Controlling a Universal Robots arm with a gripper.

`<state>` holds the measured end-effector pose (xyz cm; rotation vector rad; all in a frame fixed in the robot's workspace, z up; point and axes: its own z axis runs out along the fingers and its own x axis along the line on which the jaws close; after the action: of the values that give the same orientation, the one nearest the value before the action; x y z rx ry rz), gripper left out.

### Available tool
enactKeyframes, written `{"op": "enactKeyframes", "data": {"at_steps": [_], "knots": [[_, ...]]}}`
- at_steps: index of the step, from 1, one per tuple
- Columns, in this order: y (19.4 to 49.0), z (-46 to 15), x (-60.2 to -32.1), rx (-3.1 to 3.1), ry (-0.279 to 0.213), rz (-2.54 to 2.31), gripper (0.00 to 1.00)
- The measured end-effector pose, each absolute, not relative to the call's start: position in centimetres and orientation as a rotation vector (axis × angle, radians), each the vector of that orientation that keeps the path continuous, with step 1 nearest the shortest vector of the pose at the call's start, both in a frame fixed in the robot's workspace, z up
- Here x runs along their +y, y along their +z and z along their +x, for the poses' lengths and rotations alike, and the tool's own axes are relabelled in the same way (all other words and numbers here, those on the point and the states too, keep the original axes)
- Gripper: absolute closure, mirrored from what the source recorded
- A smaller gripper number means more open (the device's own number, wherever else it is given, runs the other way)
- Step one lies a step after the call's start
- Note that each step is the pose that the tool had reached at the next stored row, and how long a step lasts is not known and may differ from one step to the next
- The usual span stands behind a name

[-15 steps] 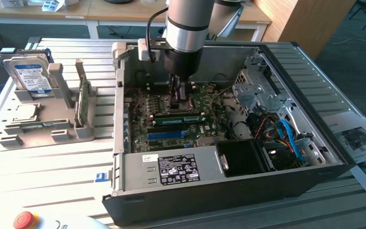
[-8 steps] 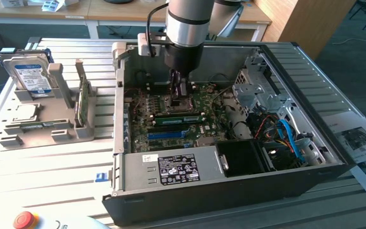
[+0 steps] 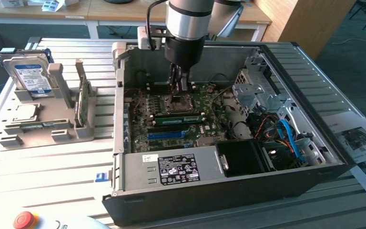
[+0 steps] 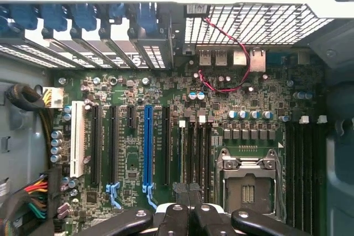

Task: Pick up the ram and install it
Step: 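Press down the ram until it locks into place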

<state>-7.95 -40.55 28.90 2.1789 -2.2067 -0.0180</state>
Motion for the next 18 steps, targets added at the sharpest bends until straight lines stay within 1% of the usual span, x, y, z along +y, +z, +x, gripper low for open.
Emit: {"op": "enactKeyframes", "data": {"at_steps": [18], "knots": [[30.4, -8.0, -40.4, -2.196, 0.007, 2.167, 0.9]]}}
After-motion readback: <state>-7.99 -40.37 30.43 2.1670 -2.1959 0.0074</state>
